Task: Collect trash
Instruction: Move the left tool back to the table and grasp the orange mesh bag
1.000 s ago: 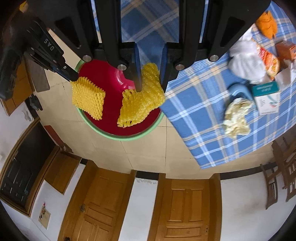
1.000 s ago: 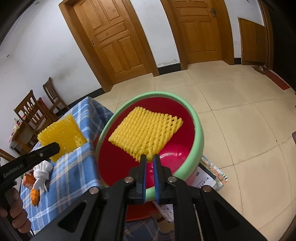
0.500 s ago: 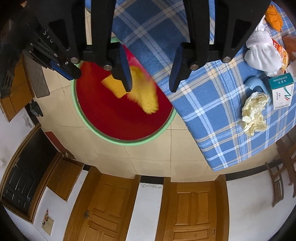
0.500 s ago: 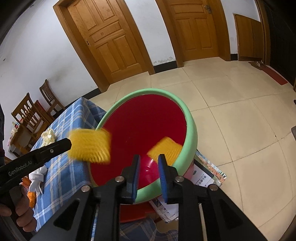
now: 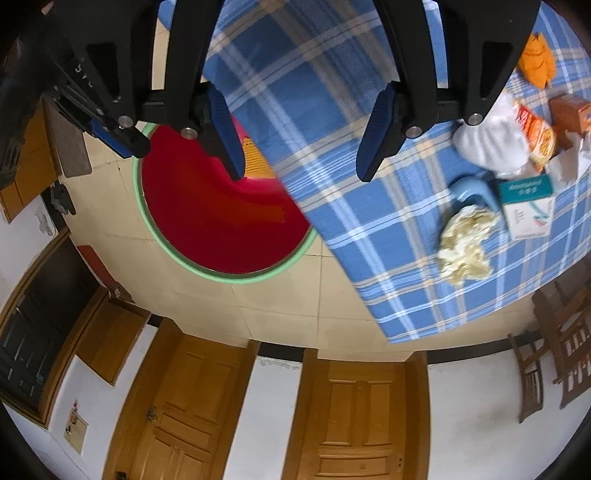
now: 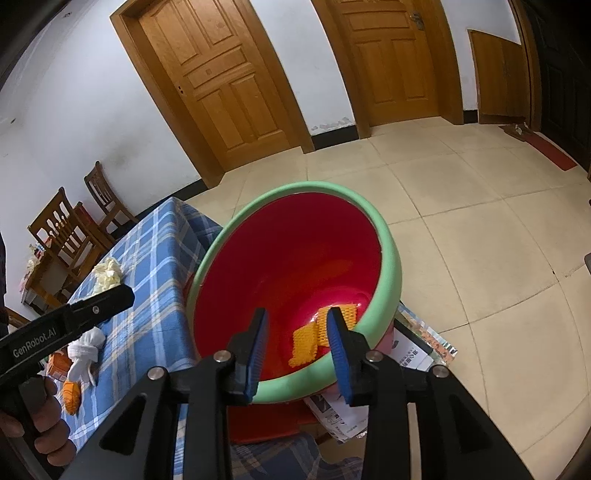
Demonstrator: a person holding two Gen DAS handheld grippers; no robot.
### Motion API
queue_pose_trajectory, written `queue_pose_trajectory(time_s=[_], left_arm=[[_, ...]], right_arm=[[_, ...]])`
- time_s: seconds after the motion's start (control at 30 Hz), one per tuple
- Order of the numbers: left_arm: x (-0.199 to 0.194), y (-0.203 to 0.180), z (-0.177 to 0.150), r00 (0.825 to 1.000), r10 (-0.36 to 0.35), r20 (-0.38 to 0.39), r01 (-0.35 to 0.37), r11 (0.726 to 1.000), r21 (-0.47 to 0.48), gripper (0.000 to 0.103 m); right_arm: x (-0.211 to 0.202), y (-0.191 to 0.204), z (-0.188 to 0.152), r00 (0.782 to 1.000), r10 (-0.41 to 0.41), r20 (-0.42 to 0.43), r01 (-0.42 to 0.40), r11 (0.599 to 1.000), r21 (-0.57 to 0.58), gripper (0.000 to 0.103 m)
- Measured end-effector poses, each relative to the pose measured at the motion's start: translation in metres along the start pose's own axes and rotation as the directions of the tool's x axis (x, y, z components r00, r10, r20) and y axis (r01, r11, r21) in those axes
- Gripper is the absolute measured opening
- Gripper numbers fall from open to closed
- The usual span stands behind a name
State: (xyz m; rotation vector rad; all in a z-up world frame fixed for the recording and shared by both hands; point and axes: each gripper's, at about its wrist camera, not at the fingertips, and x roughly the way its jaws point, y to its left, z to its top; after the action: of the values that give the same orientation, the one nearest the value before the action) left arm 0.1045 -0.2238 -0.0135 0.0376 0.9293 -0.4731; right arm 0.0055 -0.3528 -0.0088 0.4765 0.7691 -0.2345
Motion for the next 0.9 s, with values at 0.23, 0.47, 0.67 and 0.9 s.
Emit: queue_pose_trajectory(time_s=[0.23, 0.47, 0.67, 0.9], left_arm=[[-0.021, 0.021, -0.01, 0.999, 0.033, 0.018, -0.032, 0.998, -0.045, 0.065], [-0.044, 0.047, -0.024, 0.996, 0.078, 0.036, -0.074, 0.993, -0.097, 0.068], [-0.06, 0.074, -0.038, 0.991, 0.125, 0.041, -0.118, 0.982, -0.149, 0.068], [-0.074, 0.106, -0.054, 0.982, 0.182, 0.041, -0.17, 0.963, -0.208, 0.07]], right_arm=[[-0.009, 0.012, -0.003, 1.0, 0.026, 0.014, -0.026, 1.0, -0.012, 0.043], [-0.013, 0.027, -0.006, 0.999, 0.054, 0.004, -0.054, 0.998, -0.021, 0.051], [-0.017, 0.043, -0.013, 0.997, 0.072, 0.0, -0.072, 0.996, -0.047, 0.06], [-0.017, 0.059, -0.02, 0.997, 0.082, -0.013, -0.083, 0.994, -0.069, 0.066]])
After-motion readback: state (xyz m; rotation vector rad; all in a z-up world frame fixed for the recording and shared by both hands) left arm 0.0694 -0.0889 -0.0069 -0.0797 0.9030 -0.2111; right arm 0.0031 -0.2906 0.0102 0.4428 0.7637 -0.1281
